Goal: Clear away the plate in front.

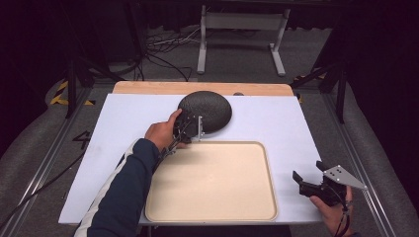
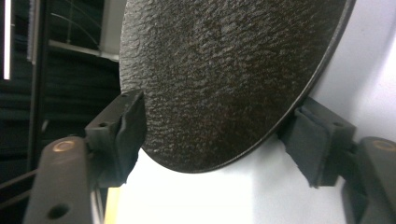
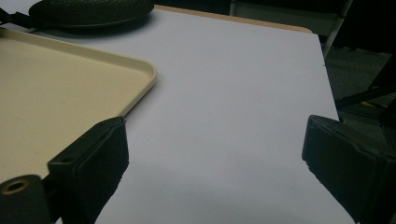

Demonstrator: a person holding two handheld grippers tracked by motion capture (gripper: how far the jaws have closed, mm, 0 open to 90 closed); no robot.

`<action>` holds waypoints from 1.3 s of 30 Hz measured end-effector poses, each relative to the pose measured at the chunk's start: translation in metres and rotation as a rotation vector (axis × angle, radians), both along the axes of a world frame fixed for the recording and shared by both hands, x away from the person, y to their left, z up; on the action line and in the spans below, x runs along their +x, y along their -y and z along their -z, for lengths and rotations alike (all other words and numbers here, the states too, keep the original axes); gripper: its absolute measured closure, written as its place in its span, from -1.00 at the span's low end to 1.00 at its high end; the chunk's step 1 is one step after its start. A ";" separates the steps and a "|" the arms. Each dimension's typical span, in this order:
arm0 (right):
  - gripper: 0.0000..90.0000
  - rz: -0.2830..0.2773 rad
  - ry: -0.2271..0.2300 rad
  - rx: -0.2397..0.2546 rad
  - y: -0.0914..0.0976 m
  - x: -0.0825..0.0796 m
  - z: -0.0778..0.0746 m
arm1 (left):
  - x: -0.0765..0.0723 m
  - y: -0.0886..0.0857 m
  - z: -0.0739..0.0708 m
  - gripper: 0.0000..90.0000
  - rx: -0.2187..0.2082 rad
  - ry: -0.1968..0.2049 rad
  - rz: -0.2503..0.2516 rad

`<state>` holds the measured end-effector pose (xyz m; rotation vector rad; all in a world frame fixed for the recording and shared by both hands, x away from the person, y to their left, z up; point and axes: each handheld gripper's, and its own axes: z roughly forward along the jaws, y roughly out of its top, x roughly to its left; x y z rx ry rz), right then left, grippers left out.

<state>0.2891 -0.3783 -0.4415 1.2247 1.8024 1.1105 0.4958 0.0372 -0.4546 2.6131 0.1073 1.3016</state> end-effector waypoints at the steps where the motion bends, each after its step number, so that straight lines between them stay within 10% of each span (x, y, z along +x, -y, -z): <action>1: -0.83 0.001 0.002 0.001 0.000 0.000 0.000 | 0.000 0.001 0.001 -0.29 0.000 -0.010 0.006; 8: -0.83 -0.002 0.000 -0.002 -0.001 0.000 0.000 | 0.000 0.000 0.004 0.41 0.003 -0.078 0.053; 17: -0.83 -0.001 0.001 -0.008 -0.001 0.000 0.001 | -0.008 0.003 0.007 0.79 -0.018 0.067 0.052; 23: -0.83 -0.003 0.003 -0.007 -0.001 0.000 0.000 | -0.011 0.009 0.005 0.93 0.004 0.134 0.053; 39: -0.83 -0.009 -0.002 -0.001 -0.001 0.001 0.001 | -0.014 0.012 0.002 0.93 0.041 0.151 0.051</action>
